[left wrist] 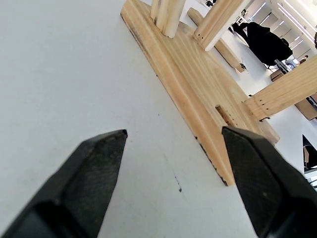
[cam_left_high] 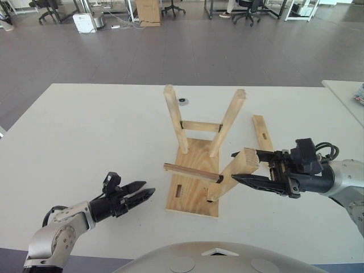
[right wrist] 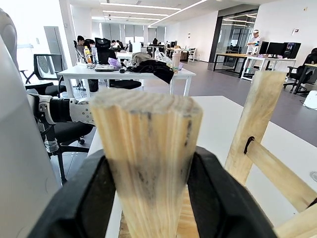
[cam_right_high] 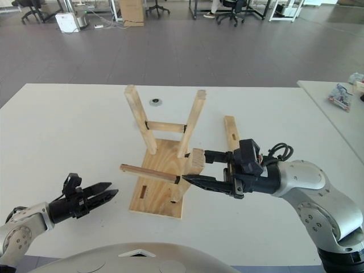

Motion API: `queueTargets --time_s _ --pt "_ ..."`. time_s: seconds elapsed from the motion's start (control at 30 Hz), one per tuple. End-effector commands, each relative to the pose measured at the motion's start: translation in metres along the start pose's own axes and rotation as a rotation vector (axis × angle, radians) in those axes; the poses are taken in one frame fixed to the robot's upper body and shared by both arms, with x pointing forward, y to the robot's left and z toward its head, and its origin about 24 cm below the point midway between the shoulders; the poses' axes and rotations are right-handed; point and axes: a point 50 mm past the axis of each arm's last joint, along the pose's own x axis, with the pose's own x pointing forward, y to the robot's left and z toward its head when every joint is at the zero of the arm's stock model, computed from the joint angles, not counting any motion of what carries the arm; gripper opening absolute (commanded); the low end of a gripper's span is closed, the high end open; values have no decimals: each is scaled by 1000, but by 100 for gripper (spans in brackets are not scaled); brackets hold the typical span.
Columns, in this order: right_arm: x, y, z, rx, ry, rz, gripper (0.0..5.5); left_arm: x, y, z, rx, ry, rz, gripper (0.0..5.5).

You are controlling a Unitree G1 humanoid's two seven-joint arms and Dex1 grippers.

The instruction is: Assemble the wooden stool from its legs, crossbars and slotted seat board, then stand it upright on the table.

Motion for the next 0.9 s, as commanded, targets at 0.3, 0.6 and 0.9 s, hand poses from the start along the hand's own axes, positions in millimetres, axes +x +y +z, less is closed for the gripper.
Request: queueTargets --time_s 0.3,0.6,0.9 --pt "8 18 -42 107 93 32 203 0 -2 -14 -7 23 13 355" --pt "-14 8 -97 326 257 -84 203 2 3 -31 -28 20 61 355" --pt "-11 1 -98 308 384 10 203 9 3 -55 -40 4 84 355"
